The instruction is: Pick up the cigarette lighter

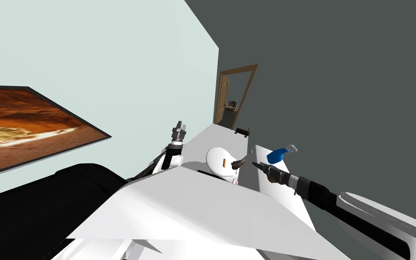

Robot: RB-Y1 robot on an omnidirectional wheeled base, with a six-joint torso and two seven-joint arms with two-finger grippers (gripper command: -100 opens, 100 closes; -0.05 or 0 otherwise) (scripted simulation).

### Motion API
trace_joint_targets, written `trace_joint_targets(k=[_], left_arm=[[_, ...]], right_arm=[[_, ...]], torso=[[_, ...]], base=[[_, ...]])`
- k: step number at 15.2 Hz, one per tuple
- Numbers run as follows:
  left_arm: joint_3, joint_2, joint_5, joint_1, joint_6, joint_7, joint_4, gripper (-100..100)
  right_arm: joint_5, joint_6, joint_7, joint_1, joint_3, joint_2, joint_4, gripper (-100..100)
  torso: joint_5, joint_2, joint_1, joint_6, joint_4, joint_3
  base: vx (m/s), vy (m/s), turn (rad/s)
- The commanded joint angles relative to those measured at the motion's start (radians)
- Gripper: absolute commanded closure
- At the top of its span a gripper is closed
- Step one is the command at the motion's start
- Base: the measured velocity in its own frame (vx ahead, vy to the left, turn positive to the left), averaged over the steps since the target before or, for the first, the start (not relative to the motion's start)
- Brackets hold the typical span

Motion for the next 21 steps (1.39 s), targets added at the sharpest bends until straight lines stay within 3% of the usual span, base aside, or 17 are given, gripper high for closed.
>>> trace_joint_targets(k=[1, 6, 15, 21], left_arm=[[0.000, 0.000, 0.000, 0.000, 0.000, 0.000, 0.000, 0], [0.000, 0.000, 0.000, 0.000, 0.000, 0.000, 0.000, 0], [0.000, 0.000, 0.000, 0.000, 0.000, 0.000, 0.000, 0], [0.000, 0.000, 0.000, 0.000, 0.000, 0.000, 0.000, 0]], right_arm=[[0.006, 0.003, -0.004, -0.001, 0.015, -0.050, 0.021, -100], [0.010, 0.004, -0.006, 0.003, 0.024, -0.123, 0.036, -100], [0.031, 0.011, -0.014, 0.023, 0.068, -0.336, 0.100, -100], [0.040, 0.011, -0.019, 0.036, 0.091, -0.438, 0.126, -100]], torso=[[0.000, 0.000, 0.000, 0.000, 0.000, 0.000], [0.001, 0.000, -0.001, 0.000, 0.000, 0.000], [0.001, 0.000, -0.002, 0.000, 0.000, 0.000], [0.001, 0.000, -0.002, 0.000, 0.000, 0.000]], base=[[-0.007, -0.009, 0.026], [-0.002, -0.003, 0.008], [-0.010, -0.013, 0.037], [-0.009, -0.012, 0.034]])
